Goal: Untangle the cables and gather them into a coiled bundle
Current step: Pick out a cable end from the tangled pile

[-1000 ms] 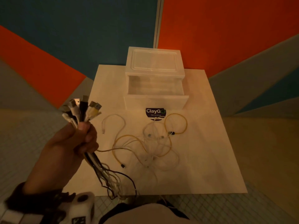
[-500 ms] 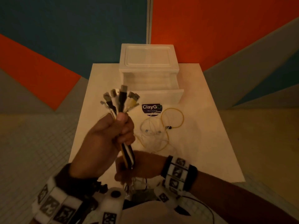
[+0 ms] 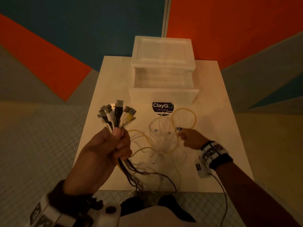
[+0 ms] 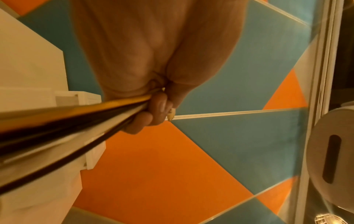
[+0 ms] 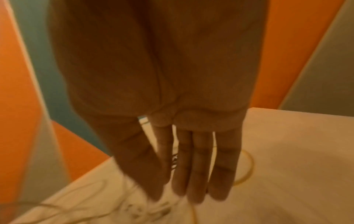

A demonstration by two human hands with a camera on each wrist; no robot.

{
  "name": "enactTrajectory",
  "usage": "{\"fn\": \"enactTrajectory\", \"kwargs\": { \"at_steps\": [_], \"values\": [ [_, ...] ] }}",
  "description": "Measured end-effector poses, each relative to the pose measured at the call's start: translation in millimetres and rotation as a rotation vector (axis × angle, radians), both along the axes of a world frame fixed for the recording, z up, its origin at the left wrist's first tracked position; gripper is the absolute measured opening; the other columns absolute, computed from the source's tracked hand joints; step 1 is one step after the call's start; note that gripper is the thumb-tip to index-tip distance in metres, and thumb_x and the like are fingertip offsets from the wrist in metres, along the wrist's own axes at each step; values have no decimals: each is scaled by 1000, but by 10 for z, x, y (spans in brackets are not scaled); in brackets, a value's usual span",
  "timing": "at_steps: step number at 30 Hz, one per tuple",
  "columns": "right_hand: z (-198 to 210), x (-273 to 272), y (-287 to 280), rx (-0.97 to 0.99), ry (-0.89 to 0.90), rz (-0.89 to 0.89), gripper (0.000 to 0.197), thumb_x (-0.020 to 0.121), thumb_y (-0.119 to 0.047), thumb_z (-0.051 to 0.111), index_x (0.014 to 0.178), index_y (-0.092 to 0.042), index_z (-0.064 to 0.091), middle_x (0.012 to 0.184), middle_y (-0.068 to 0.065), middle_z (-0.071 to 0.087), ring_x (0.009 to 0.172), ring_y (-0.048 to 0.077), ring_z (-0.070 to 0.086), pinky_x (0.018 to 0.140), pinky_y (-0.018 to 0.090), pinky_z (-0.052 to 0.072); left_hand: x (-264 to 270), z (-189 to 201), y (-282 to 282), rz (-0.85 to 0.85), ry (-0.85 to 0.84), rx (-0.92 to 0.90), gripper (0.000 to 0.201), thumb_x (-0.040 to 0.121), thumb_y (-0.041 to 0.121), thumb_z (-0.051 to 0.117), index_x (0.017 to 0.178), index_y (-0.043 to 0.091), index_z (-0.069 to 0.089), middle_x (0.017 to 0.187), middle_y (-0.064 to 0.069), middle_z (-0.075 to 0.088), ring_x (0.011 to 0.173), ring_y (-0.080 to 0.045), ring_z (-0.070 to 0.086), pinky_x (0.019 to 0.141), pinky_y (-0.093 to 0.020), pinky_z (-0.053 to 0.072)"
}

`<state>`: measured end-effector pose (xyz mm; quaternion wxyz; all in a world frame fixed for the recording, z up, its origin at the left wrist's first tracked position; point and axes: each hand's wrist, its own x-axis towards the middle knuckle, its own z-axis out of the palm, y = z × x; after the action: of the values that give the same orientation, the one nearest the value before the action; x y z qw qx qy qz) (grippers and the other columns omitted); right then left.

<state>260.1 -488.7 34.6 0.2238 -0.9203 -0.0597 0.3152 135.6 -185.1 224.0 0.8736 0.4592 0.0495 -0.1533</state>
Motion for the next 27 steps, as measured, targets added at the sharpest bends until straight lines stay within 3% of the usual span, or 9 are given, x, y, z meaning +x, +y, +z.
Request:
{"fn": "enactTrajectory", "kwargs": {
  "at_steps": [3,5,8,11,14,16,20,23,27],
  "values": [
    [-323,277,-64,-277,-132,-73,49,87,-10,54,135,-13,44,141,11,40,129,31,40,100,40,41,15,1,-27,2,7,12,29,80,36,74,79,12,58,69,-1,36,55,-10,32,54,-24,41],
    [-518,268,-59,-459,-203,43,48,93,-21,50,139,-20,37,145,9,33,132,30,35,101,47,40,15,-4,-31,-4,6,13,28,81,36,73,79,13,57,69,0,36,55,-10,32,54,-24,40],
    [-696,90,-101,-576,-351,157,33,96,-19,40,128,-17,46,139,9,40,127,29,38,101,47,36,12,-27,-13,5,-2,23,31,81,37,73,79,12,55,69,0,37,55,-10,32,54,-25,38],
    [-546,18,-336,-606,-371,108,42,94,-23,24,127,-15,48,127,7,53,117,28,50,108,48,30,31,-48,37,43,6,13,36,78,37,77,82,10,53,68,0,36,54,-10,32,53,-25,38],
    [142,221,-583,0,-548,-416,19,99,-20,35,103,-11,52,88,8,67,84,34,64,73,43,48,97,-52,83,59,-14,9,40,76,36,79,83,10,49,68,0,36,54,-9,32,53,-25,37],
    [949,324,-601,422,-641,-642,18,99,-10,44,86,-22,49,67,-8,64,62,11,62,58,34,50,158,-56,83,52,-38,-7,38,77,36,78,81,11,49,68,0,36,54,-9,34,53,-24,37],
    [2324,5,-241,1047,-660,-601,22,100,-10,45,85,-25,49,62,-8,49,51,7,41,43,21,39,298,-82,-54,38,-87,-59,33,82,34,73,83,11,49,71,0,37,57,-11,35,55,-25,38],
    [2350,-375,254,1164,-462,-432,24,91,-2,49,83,-25,55,63,-7,49,51,7,37,43,21,31,383,-126,-243,49,-85,-81,32,82,31,74,86,10,49,72,-1,39,59,-12,37,57,-25,37],
    [1963,-561,821,1017,-412,-295,2,92,-14,55,93,-15,56,72,3,56,56,14,49,53,28,44,461,-114,-448,105,-25,-44,14,88,20,51,91,8,44,71,-2,43,58,-13,39,57,-26,37]
  ]
}}
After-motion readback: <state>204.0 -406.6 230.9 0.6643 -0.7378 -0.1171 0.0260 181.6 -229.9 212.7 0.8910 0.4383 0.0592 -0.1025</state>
